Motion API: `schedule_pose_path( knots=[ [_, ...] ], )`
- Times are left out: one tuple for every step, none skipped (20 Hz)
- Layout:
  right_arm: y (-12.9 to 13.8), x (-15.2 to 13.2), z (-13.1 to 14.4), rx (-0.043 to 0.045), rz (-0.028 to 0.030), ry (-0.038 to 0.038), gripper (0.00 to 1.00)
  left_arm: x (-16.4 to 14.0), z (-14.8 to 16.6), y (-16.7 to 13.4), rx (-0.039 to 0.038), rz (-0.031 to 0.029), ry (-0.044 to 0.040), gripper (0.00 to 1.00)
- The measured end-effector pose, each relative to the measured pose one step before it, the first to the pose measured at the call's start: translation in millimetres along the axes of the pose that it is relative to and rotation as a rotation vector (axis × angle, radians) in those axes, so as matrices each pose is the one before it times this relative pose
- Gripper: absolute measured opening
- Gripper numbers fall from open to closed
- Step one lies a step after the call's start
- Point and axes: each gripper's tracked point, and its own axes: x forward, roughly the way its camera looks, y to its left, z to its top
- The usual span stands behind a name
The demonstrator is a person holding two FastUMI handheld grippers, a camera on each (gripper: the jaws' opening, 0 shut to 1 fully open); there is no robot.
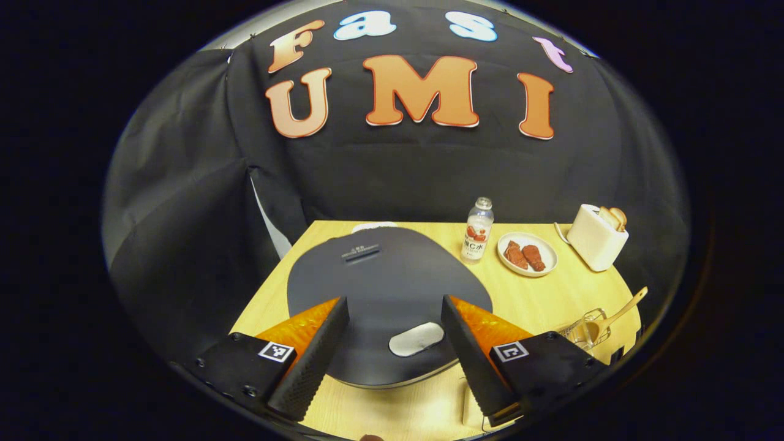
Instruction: Close the left gripper, press the button to open the rice cooker; take a wooden spoon from the chopstick holder with the right hand, scoop a spoonful of rice and pour it into the rice cooker, then put the wooden spoon back into the chopstick holder.
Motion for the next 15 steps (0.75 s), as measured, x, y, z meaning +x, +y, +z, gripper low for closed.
schedule_pose_path(
  knots=[
    [0.01,0.33,5.83,0.00106,-0.0007,-0.01176,1.0,-10.76,16.33,6.52,0.0028,-0.00015,-0.02914,1.0],
    [-1.05,0.01,5.19,0.00068,-0.00227,-0.01046,0.95,-10.52,19.77,2.46,-0.00096,0.00118,-0.03215,1.0],
    [0.74,0.09,5.85,-0.00205,0.00038,-0.01104,0.95,-10.27,19.2,3.23,-0.00549,-0.00321,-0.03405,1.0],
    [1.26,0.32,4.04,-0.00221,-0.00022,-0.00947,0.95,-12.58,22.45,1.99,-0.00298,0.00065,-0.03392,1.0],
    [1.36,0.19,3.78,-0.00118,0.00164,-0.00562,0.95,-12.14,21.11,3.95,0.00248,0.00379,-0.03965,1.0],
    [1.65,0.53,3.56,-0.00067,0.00201,-0.00889,0.95,-12.23,22.25,5.3,0.00183,0.00606,-0.03768,1.0],
    [1.9,0.14,4.71,-0.00147,0.00163,-0.0088,0.95,-11.95,18.62,4.65,-0.00306,0.00525,-0.03825,1.0],
    [0.59,0.1,3.47,-0.00218,0.00168,-0.00849,0.95,-11.6,21.83,4.02,-0.0092,0.00245,-0.03987,1.0],
    [1.09,0.59,3.14,-0.00355,0.00137,-0.00796,0.95,-8.62,20.28,1.02,-0.0127,0.00302,-0.03823,1.0],
    [1.79,0.26,2.98,-0.00481,0.00166,-0.00763,0.95,-9.33,16.22,4.52,-0.00541,0.00312,-0.03003,1.0],
    [1.19,-0.43,3.35,-0.00495,0.00052,-0.0084,0.95,-9.21,12.81,5.76,-0.00322,0.00588,-0.02815,1.0],
    [0.97,0.01,3.19,-0.00457,0.00157,-0.01185,0.95,-8.82,13.11,4.06,-0.00339,0.00155,-0.02681,1.0],
    [0.81,-0.23,3.07,-0.00151,-0.00027,-0.00846,0.95,-4.51,8.94,2.94,-0.00308,0.00155,-0.01938,1.0],
    [0.34,-0.91,1.34,0.00091,0.00061,-0.00688,0.95,-4.43,5.89,1.98,-0.00643,-0.00122,-0.01254,1.0],
    [1.08,-0.68,1.02,0.00233,0.00143,-0.00673,0.95,-5.35,4.11,0.74,-0.00576,-0.00289,-0.01037,1.0]
  ],
)
